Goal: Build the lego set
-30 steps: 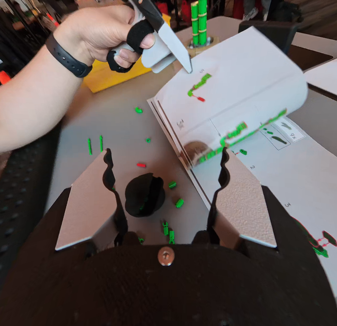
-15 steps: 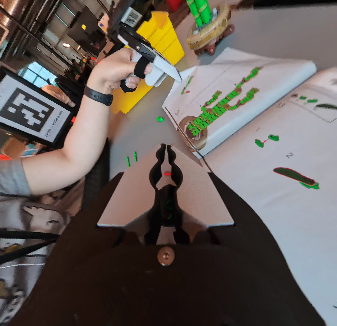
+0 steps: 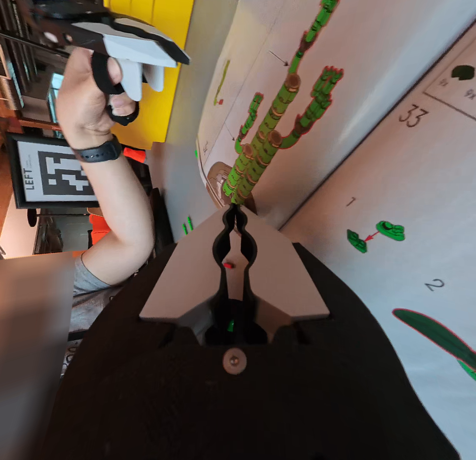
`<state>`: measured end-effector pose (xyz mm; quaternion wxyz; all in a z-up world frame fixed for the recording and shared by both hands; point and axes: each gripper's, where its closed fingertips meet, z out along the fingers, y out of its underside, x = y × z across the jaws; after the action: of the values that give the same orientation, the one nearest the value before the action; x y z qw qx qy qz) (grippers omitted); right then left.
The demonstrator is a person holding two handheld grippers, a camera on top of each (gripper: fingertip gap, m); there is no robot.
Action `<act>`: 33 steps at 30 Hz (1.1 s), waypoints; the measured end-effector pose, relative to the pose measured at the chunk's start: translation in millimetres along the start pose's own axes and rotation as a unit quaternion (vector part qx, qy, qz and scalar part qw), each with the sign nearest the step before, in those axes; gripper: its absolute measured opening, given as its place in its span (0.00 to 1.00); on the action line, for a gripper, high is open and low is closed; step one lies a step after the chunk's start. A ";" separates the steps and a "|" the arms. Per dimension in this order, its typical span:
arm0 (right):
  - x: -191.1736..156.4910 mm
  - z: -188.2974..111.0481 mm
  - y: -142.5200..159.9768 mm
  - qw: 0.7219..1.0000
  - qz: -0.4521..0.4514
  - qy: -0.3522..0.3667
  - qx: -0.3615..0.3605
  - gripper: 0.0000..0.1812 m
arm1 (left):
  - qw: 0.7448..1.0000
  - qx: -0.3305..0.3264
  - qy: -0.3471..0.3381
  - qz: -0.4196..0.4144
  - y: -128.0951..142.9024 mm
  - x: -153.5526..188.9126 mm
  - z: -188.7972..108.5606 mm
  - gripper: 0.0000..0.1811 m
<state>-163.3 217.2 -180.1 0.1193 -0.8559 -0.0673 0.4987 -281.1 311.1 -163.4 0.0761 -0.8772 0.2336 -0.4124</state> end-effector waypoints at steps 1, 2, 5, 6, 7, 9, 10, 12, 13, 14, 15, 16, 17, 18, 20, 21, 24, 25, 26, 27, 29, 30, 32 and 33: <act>3.3 1.8 -0.4 1.000 0.005 0.005 -0.003 0.00 | 1.000 0.001 -0.031 0.003 0.0 -5.8 -3.9 0.08; 6.0 3.7 -0.1 1.000 0.009 0.009 -0.007 0.00 | 0.998 0.000 -0.065 0.011 0.2 -11.3 -7.8 0.07; 13.8 10.6 3.2 0.999 0.010 0.027 -0.024 0.00 | 0.995 -0.009 -0.090 0.048 1.9 -1.6 -8.4 0.00; 14.7 13.0 4.6 0.999 0.010 0.028 -0.029 0.00 | 0.995 -0.017 -0.074 0.058 3.7 8.4 -2.8 0.00; 14.9 15.1 5.5 0.999 0.012 0.025 -0.032 0.00 | 0.996 -0.027 -0.059 0.067 6.2 17.7 4.7 0.00; 13.6 17.5 5.4 0.999 0.019 0.016 -0.032 0.00 | 0.995 -0.047 -0.033 0.083 11.1 32.4 23.8 0.00; 13.6 17.9 5.4 0.999 0.020 0.014 -0.032 0.00 | 0.994 -0.059 -0.020 0.087 14.2 38.0 33.9 0.00; 13.4 17.6 5.2 0.999 0.024 0.009 -0.029 0.00 | 0.993 -0.084 -0.002 0.087 21.8 44.1 52.2 0.00; 13.4 17.5 5.0 0.999 0.027 0.006 -0.027 0.00 | 0.992 -0.096 0.006 0.083 25.8 45.4 59.0 0.00; 13.2 17.3 4.9 0.999 0.031 0.002 -0.025 0.00 | 0.991 -0.106 0.013 0.077 29.1 46.4 63.9 0.00; 12.8 17.0 4.7 0.999 0.034 -0.002 -0.024 0.00 | 0.991 -0.111 0.020 0.071 31.0 47.3 67.2 0.00; 12.3 16.5 4.5 0.999 0.036 -0.007 -0.023 0.00 | 0.991 -0.112 0.025 0.066 31.7 47.7 69.3 0.00; 11.5 15.6 3.6 0.999 0.039 -0.013 -0.021 0.00 | 0.991 -0.112 0.026 0.063 32.0 46.7 70.6 0.00; 10.6 14.2 1.6 0.999 0.044 -0.019 -0.016 0.00 | 0.992 -0.113 0.022 0.061 32.4 43.8 71.5 0.00; 6.0 8.9 -6.6 0.998 0.050 -0.040 0.006 0.00 | 0.992 -0.116 0.021 0.054 33.7 39.5 72.5 0.00; 3.9 5.5 -11.4 0.997 0.055 -0.050 0.018 0.00 | 0.992 -0.117 0.023 0.050 34.2 38.6 73.0 0.00; 11.9 -2.3 -20.3 0.997 0.063 -0.036 0.037 0.00 | 0.991 -0.123 0.025 0.042 36.7 35.2 74.9 0.00; 14.9 -3.3 -21.8 0.996 0.068 -0.033 0.039 0.00 | 0.991 -0.125 0.034 0.039 37.6 36.7 75.8 0.00; 16.1 -3.4 -22.7 0.996 0.073 -0.036 0.039 0.00 | 0.990 -0.126 0.046 0.034 38.0 39.3 76.6 0.00; 16.9 -2.6 -22.9 0.996 0.076 -0.039 0.037 0.00 | 0.990 -0.126 0.053 0.028 38.1 40.2 77.3 0.00; 23.7 0.9 -19.2 0.996 0.078 -0.025 0.022 0.00 | 0.990 -0.126 0.063 0.023 38.3 41.7 78.0 0.00; 25.0 2.5 -18.8 0.997 0.077 -0.022 0.020 0.00 | 0.989 -0.125 0.074 0.019 38.0 44.5 77.8 0.00; 26.8 3.9 -18.4 0.997 0.076 -0.014 0.015 0.00 | 0.988 -0.120 0.095 0.011 36.1 50.1 76.7 0.00; 27.5 4.4 -17.9 0.997 0.073 -0.007 0.012 0.00 | 0.988 -0.117 0.101 0.008 35.0 51.6 76.2 0.00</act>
<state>-153.5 241.5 -200.3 0.0920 -0.8535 0.0006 0.5129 -207.0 251.5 -188.7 -0.0478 -0.8319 0.2934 -0.4685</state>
